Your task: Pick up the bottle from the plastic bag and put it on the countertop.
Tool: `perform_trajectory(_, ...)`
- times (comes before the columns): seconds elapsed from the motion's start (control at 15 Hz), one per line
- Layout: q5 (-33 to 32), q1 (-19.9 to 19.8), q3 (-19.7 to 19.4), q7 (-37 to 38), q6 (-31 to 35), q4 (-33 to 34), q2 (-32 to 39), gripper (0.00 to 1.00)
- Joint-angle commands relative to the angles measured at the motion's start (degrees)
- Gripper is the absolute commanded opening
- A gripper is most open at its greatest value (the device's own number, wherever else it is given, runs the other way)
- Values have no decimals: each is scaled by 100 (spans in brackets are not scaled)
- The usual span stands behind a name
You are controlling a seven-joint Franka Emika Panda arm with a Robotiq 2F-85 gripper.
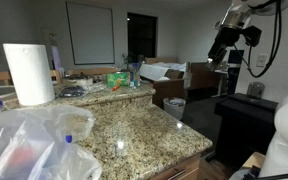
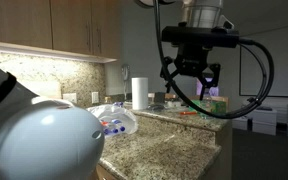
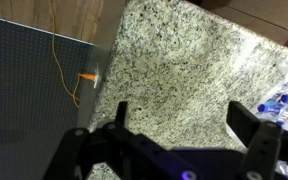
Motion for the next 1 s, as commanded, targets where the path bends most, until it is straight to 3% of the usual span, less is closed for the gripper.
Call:
perform_trajectory(0.0, 82, -106, 79, -75, -8, 9, 46, 100)
perform_trajectory(0.53, 133, -98, 87, -35, -5, -41, 35, 100)
perform_trajectory(0.93, 1085, 25, 565, 573, 155, -959, -178, 100)
